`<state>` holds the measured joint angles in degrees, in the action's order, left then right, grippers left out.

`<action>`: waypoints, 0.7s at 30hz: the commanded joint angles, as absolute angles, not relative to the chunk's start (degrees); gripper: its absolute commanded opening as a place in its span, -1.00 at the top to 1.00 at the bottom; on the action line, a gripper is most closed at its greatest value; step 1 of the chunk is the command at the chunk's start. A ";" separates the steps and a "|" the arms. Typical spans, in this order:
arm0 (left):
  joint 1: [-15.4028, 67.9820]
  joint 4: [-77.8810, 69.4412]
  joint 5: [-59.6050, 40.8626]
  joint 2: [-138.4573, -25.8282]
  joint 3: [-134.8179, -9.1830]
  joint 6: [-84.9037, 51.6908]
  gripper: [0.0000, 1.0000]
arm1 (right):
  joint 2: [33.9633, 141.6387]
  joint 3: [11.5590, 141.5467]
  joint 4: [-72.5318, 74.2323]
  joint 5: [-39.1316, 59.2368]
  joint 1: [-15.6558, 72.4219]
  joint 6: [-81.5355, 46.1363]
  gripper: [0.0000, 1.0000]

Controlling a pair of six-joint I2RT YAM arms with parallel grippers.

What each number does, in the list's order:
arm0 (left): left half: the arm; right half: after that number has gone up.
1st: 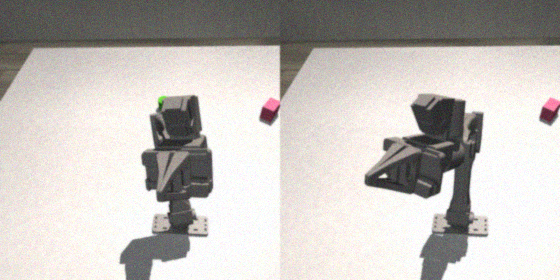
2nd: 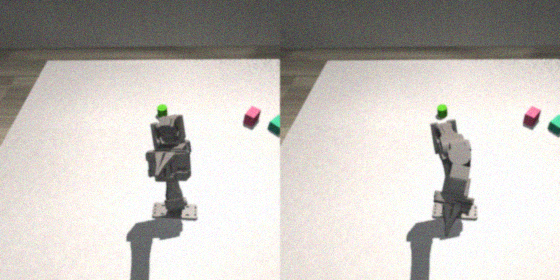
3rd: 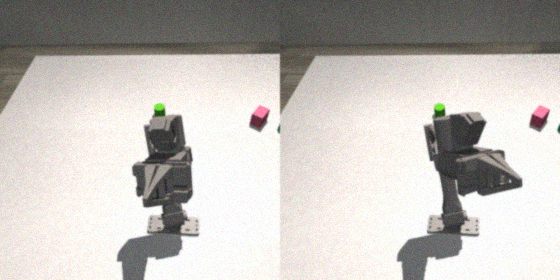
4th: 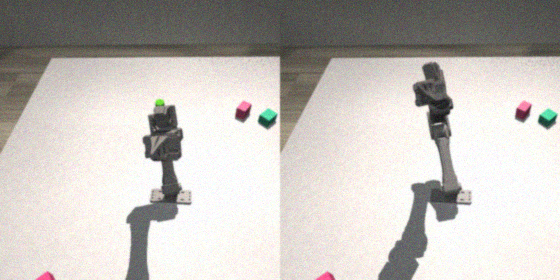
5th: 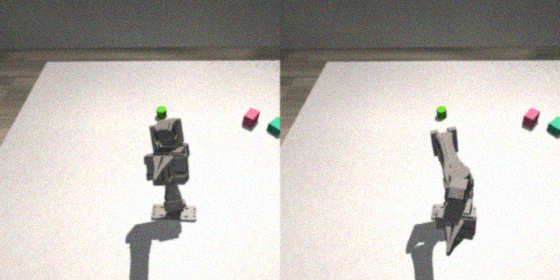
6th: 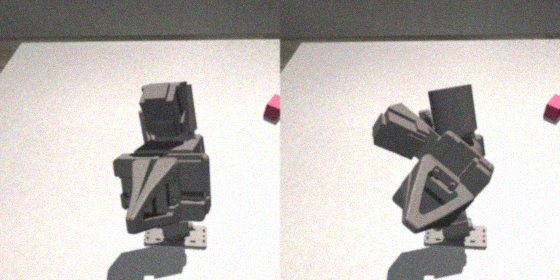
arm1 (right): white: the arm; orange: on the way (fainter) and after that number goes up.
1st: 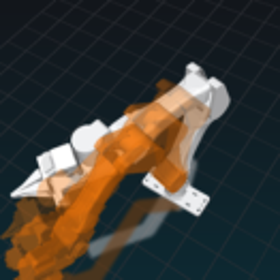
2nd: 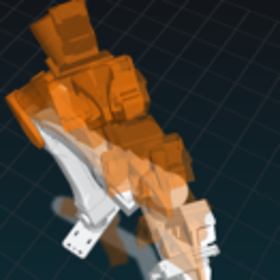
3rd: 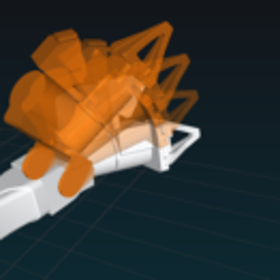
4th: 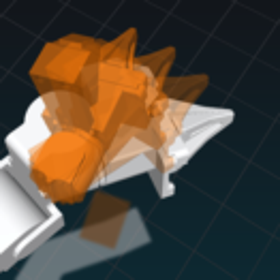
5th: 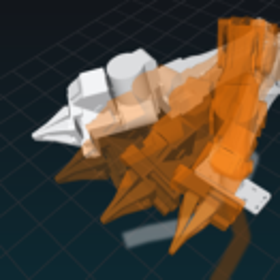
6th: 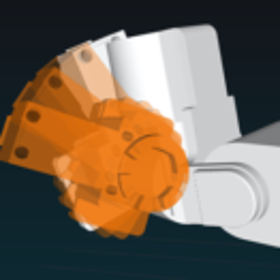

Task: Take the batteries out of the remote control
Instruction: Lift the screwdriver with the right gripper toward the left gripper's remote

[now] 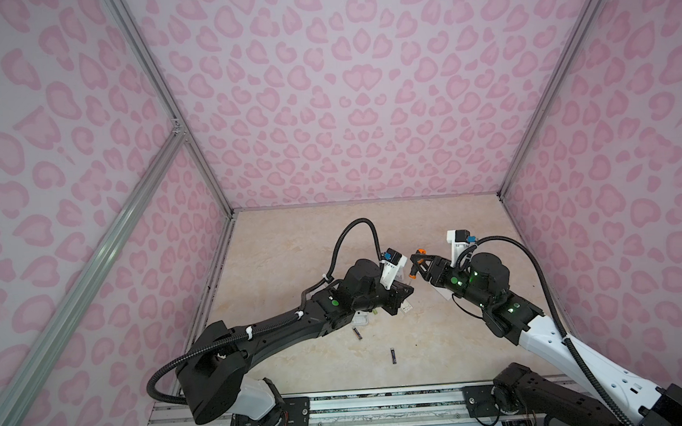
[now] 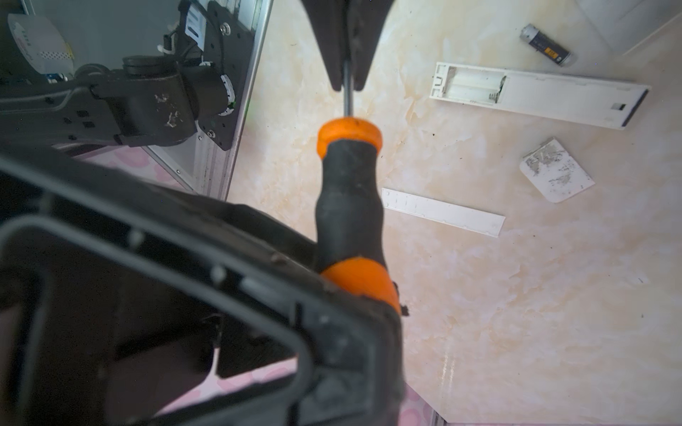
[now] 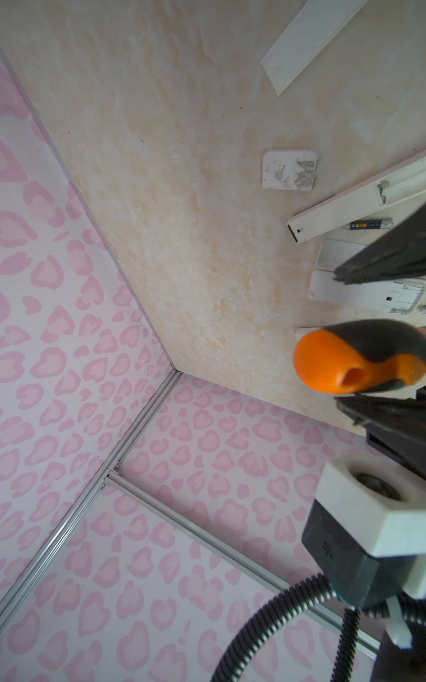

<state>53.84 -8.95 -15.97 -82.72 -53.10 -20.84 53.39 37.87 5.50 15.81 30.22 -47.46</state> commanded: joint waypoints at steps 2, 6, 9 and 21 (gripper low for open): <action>53.79 -3.80 -13.58 -80.97 -54.46 -14.52 0.92 | 54.89 40.07 0.91 19.62 30.18 -44.65 -0.09; 53.79 -0.88 -12.51 -79.85 -55.11 -11.85 0.92 | 56.57 41.63 0.15 21.93 30.27 -43.94 0.04; 53.79 0.54 -11.74 -79.27 -55.50 -10.56 0.92 | 57.70 42.31 1.17 23.64 30.26 -44.50 0.18; 53.79 4.54 -3.84 -76.39 -54.93 -11.06 0.32 | 60.47 43.26 3.90 23.70 31.78 -43.94 1.00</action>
